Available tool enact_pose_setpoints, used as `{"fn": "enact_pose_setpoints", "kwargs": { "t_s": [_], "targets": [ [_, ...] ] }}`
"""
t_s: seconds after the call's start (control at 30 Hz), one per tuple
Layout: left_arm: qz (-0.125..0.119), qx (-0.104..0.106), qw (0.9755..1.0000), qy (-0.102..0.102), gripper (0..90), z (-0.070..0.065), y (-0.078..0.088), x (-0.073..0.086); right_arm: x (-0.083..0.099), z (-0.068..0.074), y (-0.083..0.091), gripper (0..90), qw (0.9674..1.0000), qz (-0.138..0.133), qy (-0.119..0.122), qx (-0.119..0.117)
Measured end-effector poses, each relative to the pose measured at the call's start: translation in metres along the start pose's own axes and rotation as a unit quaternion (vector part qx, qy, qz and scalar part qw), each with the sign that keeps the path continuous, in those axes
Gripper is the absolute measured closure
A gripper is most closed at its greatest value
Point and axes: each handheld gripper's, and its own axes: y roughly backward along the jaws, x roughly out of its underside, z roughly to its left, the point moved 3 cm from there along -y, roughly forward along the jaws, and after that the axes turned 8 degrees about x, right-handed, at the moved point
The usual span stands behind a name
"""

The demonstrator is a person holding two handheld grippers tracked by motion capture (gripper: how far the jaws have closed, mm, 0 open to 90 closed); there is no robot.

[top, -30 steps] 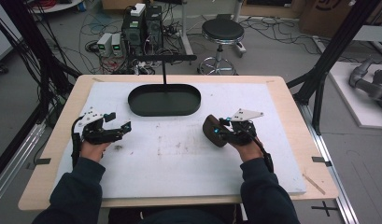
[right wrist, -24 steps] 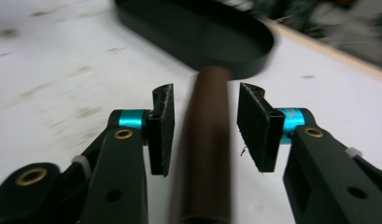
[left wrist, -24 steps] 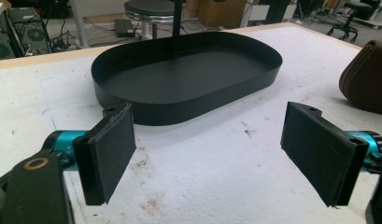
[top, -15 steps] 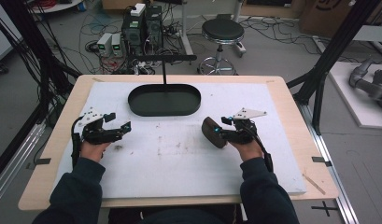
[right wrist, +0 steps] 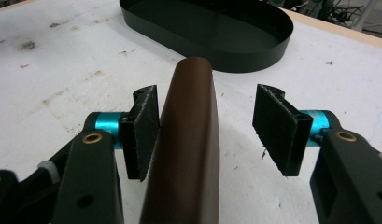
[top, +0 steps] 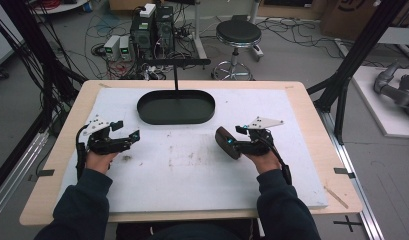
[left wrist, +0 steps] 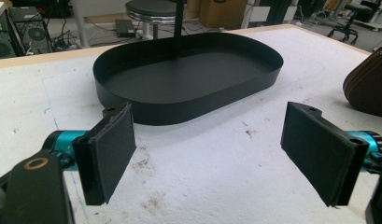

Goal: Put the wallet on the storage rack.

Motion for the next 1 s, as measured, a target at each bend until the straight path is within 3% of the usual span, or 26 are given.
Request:
{"fn": "enact_pose_setpoints", "kwargs": {
  "t_s": [0.17,0.4,0.6,0.7,0.8,1.0],
  "targets": [
    [-0.001,0.0,1.0,0.001,17.7,0.0,0.0,0.0,0.001,-0.001,0.0,41.9,1.0,0.003,-0.003,-0.001],
    [-0.001,0.0,1.0,0.001,17.7,0.0,0.0,0.0,0.009,0.002,-0.012,41.9,0.9993,0.038,0.005,-0.004],
    [-0.01,0.009,0.9999,-0.002,17.7,-0.001,0.001,-0.001,0.018,0.007,-0.027,38.1,0.9962,0.082,0.03,-0.005],
    [-0.033,0.013,0.9993,-0.012,16.7,-0.003,0.004,-0.004,0.018,0.007,-0.029,46.6,0.9958,0.084,0.036,-0.012],
    [-0.034,0.009,0.9991,-0.023,16.7,-0.004,0.006,-0.005,0.013,0.004,-0.026,61.3,0.9969,0.069,0.035,-0.016],
    [-0.026,0.01,0.9991,-0.033,16.9,-0.004,0.005,-0.003,0.003,0.004,-0.024,64.8,0.9974,0.06,0.02,-0.034]
  ]
}}
